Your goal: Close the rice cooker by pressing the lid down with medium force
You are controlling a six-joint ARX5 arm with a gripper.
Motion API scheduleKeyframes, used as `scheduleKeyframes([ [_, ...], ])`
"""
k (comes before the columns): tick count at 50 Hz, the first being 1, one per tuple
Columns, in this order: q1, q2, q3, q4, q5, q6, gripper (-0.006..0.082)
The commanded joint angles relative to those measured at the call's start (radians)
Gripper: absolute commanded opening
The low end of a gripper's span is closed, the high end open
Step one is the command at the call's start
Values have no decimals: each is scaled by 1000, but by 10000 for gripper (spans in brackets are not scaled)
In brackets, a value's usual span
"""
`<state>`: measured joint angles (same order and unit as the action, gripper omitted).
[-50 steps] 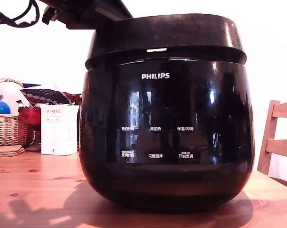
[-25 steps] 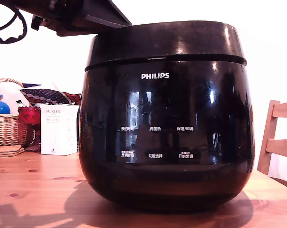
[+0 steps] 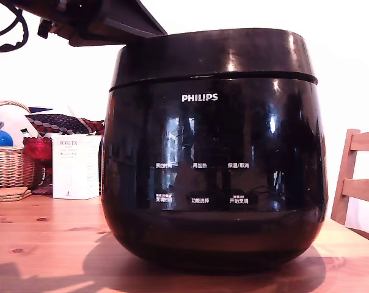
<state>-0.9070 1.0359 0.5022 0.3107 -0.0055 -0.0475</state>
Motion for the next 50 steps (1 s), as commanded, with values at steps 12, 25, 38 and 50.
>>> scheduleKeyframes([
  [12,5,107,-102,-48,5,22,-22],
  [25,8,58,-76,89,5,22,-22],
  [38,61,-40,29,86,-46,92,-22],
  [50,210,-105,82,81,-177,247,-22],
])
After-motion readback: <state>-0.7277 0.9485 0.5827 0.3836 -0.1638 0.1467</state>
